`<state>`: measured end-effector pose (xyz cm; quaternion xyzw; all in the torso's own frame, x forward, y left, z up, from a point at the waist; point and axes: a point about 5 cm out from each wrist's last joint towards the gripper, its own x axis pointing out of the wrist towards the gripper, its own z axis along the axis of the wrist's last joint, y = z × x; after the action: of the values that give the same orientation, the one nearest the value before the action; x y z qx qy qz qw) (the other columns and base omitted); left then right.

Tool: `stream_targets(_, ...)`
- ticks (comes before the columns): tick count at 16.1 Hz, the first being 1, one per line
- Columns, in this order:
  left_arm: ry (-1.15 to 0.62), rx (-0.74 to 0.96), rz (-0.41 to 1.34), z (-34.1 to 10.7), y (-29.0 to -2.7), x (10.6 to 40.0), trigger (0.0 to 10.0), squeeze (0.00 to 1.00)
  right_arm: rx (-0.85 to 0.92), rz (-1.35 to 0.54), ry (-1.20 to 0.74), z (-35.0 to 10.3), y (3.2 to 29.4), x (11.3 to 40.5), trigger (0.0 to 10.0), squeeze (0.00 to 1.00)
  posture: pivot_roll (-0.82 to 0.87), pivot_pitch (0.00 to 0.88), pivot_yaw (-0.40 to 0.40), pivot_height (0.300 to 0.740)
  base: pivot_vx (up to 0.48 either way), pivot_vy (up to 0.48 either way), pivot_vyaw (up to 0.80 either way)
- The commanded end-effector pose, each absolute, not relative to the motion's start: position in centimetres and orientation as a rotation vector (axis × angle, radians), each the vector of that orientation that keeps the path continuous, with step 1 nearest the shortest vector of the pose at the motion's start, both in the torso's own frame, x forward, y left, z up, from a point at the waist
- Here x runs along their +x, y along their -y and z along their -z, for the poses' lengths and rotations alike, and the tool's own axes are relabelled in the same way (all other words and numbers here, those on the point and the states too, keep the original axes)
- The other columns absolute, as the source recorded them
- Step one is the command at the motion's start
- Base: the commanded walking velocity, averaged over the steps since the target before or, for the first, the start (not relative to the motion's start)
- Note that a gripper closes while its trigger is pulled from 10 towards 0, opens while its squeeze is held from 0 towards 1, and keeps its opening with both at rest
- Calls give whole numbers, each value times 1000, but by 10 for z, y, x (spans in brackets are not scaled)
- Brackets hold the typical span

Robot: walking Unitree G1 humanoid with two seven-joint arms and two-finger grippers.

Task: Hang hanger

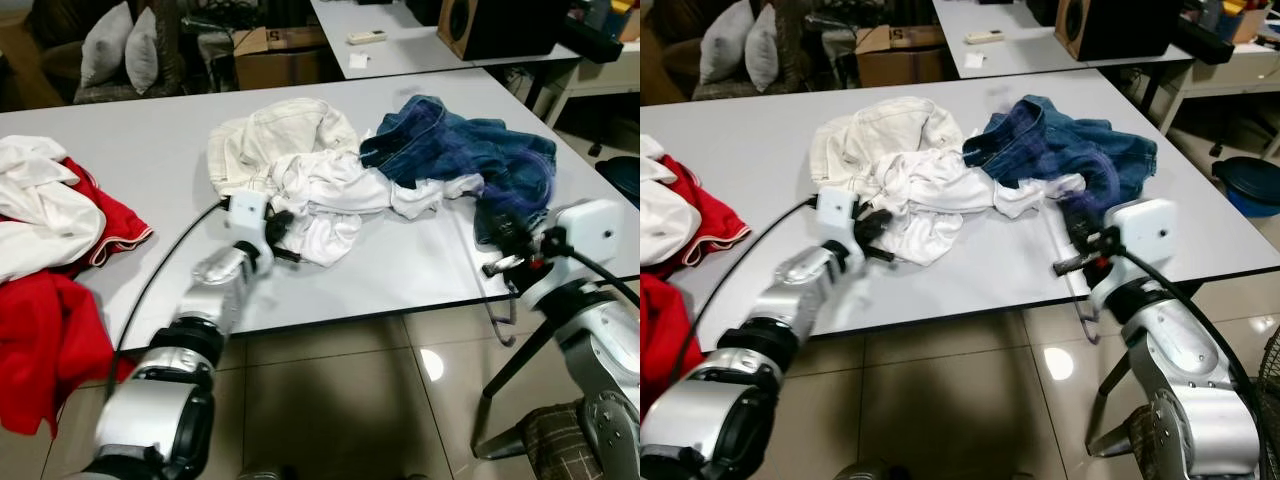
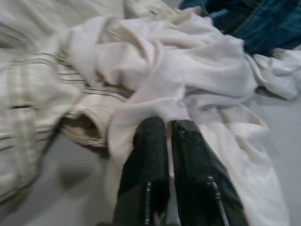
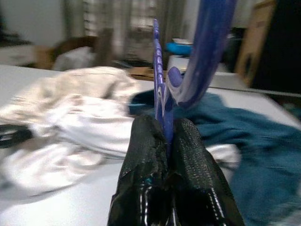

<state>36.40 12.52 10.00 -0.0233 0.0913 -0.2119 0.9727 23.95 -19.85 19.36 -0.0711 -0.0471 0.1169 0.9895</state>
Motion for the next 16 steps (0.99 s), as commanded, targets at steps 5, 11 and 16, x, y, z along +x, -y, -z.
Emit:
stream_targets(5, -188, -16, 417, -103, -106, 369, 10000, 1000, -359, -149, 89, -192, 196, 250, 10000, 0, -89, 0, 99, 740, 0, 0, 0)
stream_targets(11, -205, -19, 401, -100, -101, 369, 10000, 1000, -338, -162, 71, -186, 191, 245, 10000, 0, -110, 0, 117, 740, 0, 0, 0)
stream_targets(16, -289, 65, 323, -85, -107, 366, 2549, 0, -311, -217, 23, -178, 184, 236, 10000, 0, -142, 0, 138, 740, 0, 0, 0)
